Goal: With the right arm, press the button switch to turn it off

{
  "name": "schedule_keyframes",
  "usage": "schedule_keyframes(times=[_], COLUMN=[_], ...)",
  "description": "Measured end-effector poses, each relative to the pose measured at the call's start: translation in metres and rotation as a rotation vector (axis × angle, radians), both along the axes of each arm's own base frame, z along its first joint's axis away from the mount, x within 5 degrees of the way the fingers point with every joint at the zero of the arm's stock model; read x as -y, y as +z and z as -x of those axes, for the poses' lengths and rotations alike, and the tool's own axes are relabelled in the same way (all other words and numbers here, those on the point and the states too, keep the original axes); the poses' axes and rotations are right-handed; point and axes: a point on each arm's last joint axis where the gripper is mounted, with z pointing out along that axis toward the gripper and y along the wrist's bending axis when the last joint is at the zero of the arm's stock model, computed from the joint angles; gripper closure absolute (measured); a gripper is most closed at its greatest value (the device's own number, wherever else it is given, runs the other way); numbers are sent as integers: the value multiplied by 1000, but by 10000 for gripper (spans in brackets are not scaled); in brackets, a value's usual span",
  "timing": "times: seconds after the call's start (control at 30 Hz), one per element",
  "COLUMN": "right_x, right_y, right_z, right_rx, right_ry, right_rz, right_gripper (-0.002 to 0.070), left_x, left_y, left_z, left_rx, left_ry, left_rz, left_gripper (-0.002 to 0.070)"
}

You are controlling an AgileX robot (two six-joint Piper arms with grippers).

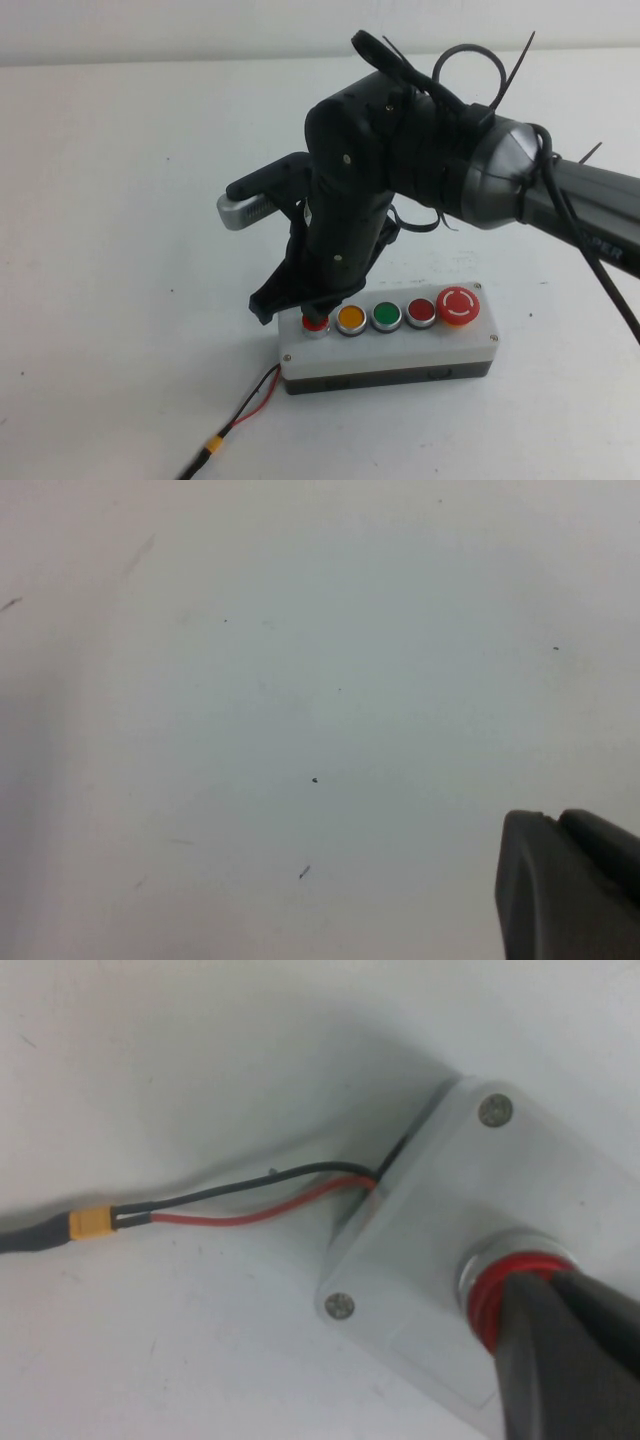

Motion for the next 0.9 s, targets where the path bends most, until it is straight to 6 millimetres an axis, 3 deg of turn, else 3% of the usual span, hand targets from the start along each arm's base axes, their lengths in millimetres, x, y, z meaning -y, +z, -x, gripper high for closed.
schedule_keyframes(times=[0.1,0.23,0.37,0.47,0.7,0.9], right_x=[5,23,60,90,144,163], right_y=[15,55,103,124,140,137], right_z=[5,21,49,72,123,143], right_rx=[19,80,187,249,292,262], right_ry=[14,40,37,9,-3,-2], right_rz=[-15,-59,-96,-98,-155,-148], right_gripper=[691,691,691,691,691,692], left_x=[0,0,0,0,0,0], left_y=[0,0,0,0,0,0], left_z=[0,0,0,0,0,0], left_rx=[0,0,0,0,0,0], left_ry=[0,0,0,0,0,0], left_rz=[0,0,0,0,0,0], left_gripper=[677,677,677,677,677,677])
